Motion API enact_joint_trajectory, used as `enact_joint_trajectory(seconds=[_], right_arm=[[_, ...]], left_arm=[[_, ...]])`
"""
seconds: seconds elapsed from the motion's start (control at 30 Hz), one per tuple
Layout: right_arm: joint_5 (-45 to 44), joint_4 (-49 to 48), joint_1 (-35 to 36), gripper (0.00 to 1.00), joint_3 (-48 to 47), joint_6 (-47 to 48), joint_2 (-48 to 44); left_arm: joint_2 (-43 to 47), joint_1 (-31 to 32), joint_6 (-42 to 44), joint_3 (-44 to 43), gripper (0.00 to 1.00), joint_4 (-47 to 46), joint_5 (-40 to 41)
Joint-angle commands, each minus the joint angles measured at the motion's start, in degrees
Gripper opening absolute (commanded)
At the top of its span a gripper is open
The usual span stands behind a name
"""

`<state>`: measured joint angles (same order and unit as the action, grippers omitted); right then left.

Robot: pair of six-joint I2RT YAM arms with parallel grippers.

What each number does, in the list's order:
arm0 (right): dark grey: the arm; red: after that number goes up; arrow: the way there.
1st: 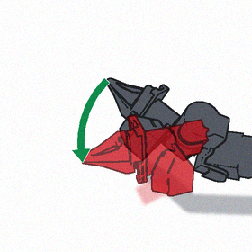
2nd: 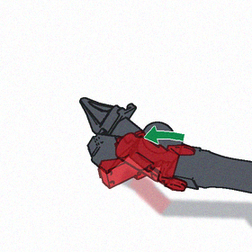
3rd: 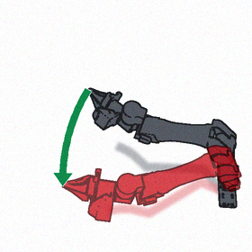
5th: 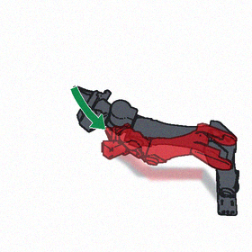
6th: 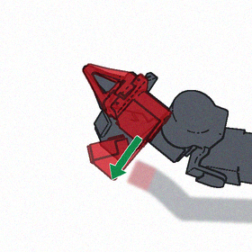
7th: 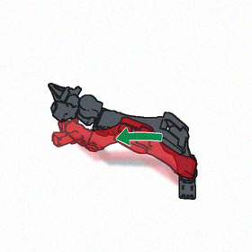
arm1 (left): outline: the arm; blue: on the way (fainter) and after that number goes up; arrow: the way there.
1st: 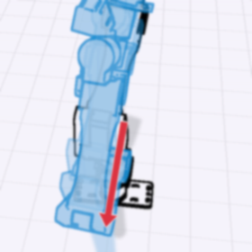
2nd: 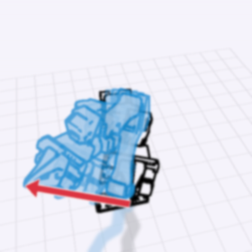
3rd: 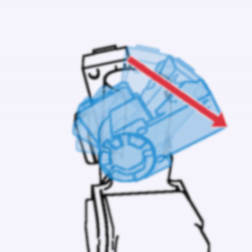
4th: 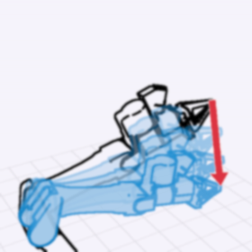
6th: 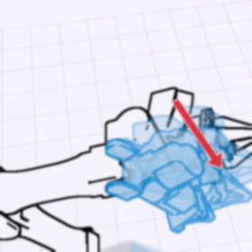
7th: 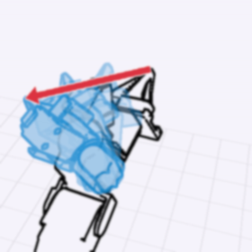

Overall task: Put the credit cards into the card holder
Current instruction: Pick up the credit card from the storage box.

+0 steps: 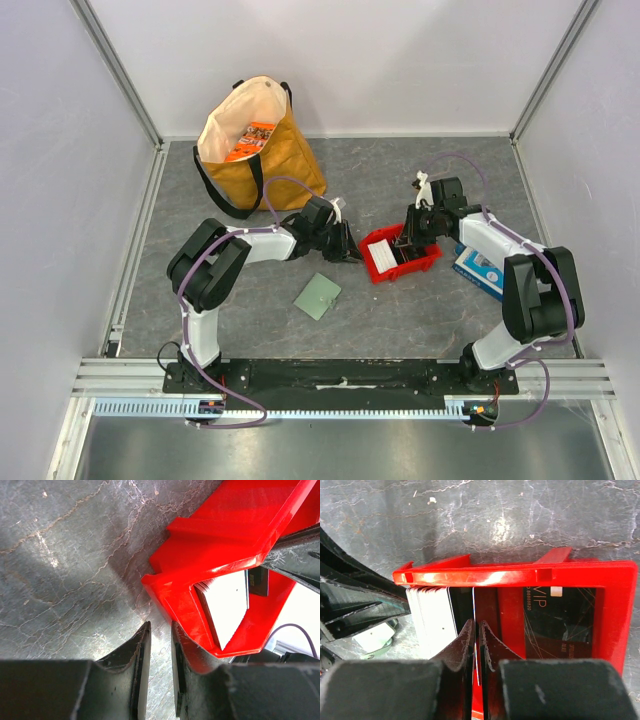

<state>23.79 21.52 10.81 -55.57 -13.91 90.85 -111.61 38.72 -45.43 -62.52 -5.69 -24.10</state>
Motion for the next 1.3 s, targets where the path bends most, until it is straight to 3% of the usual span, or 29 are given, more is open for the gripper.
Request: enact_joint_trajectory(seconds=[0.0, 0.27, 0.57, 0.73, 0.83, 1.0, 1.27], right_arm=[[-3.4, 0.6, 0.0, 0.13, -0.2, -0.1, 0.7], [-5.7, 0.9, 0.4, 0.24, 0.0, 0.0, 1.5], [-9.2, 2.6, 3.1, 0.24, -1.1, 0.6, 2.7], [-11.7, 4.1, 4.4, 0.03, -2.3, 0.8, 2.2], [-13.8, 5.0, 4.9, 0.00, -3.3, 0.9, 0.4], [-16.0, 7.0, 5.2, 0.00, -5.5, 2.1, -4.7], [-18.4, 9.1, 5.3, 0.00, -7.0, 1.8, -12.9]], left_arm=[[0.1, 0.0, 1.7, -1.6, 0.28, -0.6, 0.9], [0.0, 0.0, 1.5, -1.6, 0.28, -0.8, 0.6], [0.6, 0.0, 1.5, -1.3, 0.28, -0.8, 0.7], [1.6, 0.0, 1.9, -0.7, 0.28, -0.6, 1.4], [2.3, 0.0, 2.2, -0.2, 0.29, -0.5, 1.9], [4.8, 0.0, 2.5, 1.5, 0.37, -0.5, 3.6], [12.0, 0.0, 3.4, 5.7, 0.60, -0.5, 8.0]])
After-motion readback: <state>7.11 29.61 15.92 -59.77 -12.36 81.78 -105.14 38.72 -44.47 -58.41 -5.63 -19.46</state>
